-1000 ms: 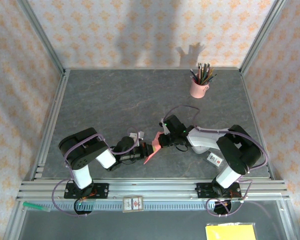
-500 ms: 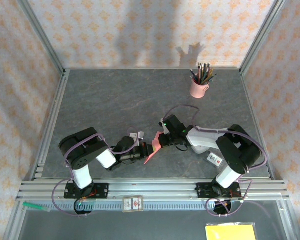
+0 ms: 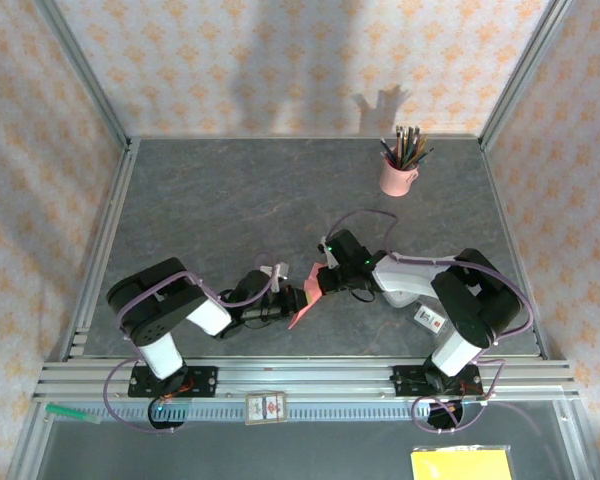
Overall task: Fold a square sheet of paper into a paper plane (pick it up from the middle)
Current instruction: Perform the fifth fold on the wing at the bottom-center of the table.
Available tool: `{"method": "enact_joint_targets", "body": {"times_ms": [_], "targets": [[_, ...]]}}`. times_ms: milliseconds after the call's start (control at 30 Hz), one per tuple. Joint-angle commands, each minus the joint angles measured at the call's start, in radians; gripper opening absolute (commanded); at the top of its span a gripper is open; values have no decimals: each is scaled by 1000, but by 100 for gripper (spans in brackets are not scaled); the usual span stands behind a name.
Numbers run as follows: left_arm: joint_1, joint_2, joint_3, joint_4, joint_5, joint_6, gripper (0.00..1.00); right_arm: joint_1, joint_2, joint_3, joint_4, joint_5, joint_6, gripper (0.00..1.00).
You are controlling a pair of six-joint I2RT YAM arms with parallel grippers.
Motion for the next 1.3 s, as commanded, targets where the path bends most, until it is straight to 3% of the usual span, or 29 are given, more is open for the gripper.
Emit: {"method": "enact_joint_targets", "body": {"times_ms": [0, 467, 800, 1033, 1267], "targets": [[-6, -48, -5, -228, -27, 37, 16, -3, 31, -9, -76, 81, -14, 3], [-51, -369, 90, -559, -140, 122, 22, -3, 36, -6, -72, 79, -16, 2], [-83, -307, 147, -562, -122, 159, 18, -2, 31, -7, -73, 78, -17, 2], [-89, -229, 190, -488, -32, 187, 16, -3, 33, -9, -74, 80, -17, 2], [-81, -193, 201, -561, -75, 205, 13, -3, 36, -7, -77, 80, -17, 2]]}}
